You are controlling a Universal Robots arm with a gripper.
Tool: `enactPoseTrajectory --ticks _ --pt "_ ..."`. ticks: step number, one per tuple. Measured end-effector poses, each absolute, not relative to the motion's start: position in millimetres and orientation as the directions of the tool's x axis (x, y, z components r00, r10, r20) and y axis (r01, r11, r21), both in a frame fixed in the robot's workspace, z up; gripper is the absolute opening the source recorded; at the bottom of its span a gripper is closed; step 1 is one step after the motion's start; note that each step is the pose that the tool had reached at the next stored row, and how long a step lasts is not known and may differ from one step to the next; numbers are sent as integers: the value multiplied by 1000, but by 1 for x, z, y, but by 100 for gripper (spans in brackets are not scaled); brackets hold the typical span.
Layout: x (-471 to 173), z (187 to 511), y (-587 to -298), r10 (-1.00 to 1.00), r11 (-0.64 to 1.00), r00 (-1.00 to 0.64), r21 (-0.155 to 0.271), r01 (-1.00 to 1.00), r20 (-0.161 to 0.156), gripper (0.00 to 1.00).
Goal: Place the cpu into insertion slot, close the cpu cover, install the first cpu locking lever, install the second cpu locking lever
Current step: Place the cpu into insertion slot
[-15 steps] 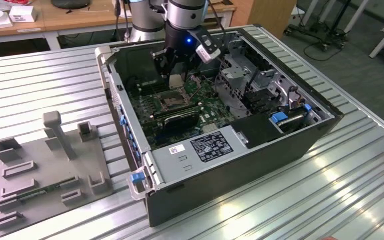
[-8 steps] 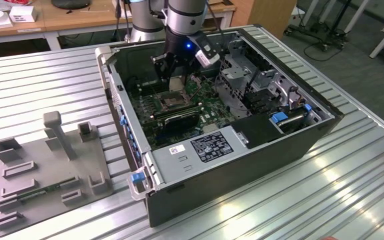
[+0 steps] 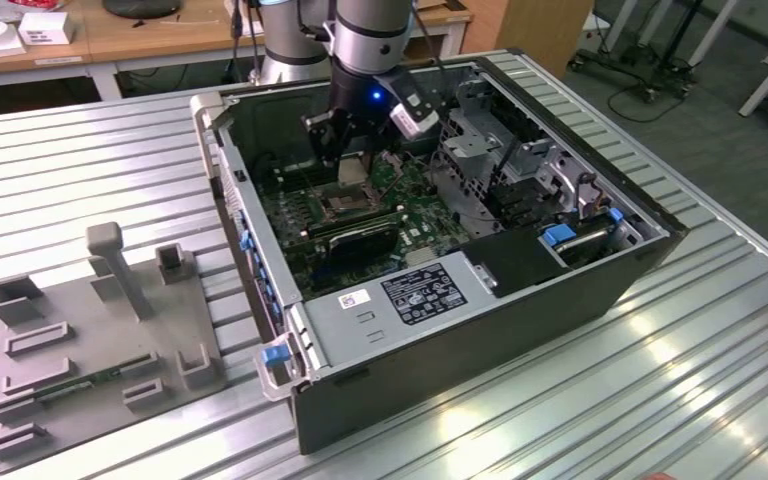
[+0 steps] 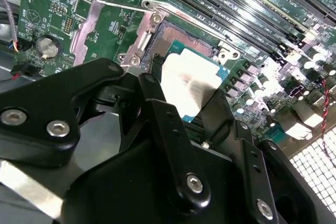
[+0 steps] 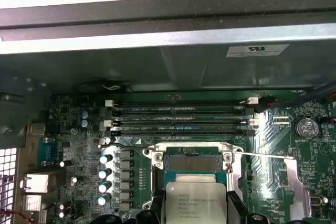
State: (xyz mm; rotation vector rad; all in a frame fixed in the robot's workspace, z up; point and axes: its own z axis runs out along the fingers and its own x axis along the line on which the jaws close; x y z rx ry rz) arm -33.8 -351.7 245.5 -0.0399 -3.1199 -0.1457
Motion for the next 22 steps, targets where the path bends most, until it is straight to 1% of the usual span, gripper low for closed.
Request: enactPoseTrajectory --ticks 7,13,17,22 --pt "-34 237 -352 25 995 -1000 93 26 19 54" --pt "-34 237 -352 25 995 -1000 92 26 19 54" --pt "-34 237 -352 25 997 -999 78 27 19 54" --pt "-34 237 -352 25 997 -1000 77 26 19 54"
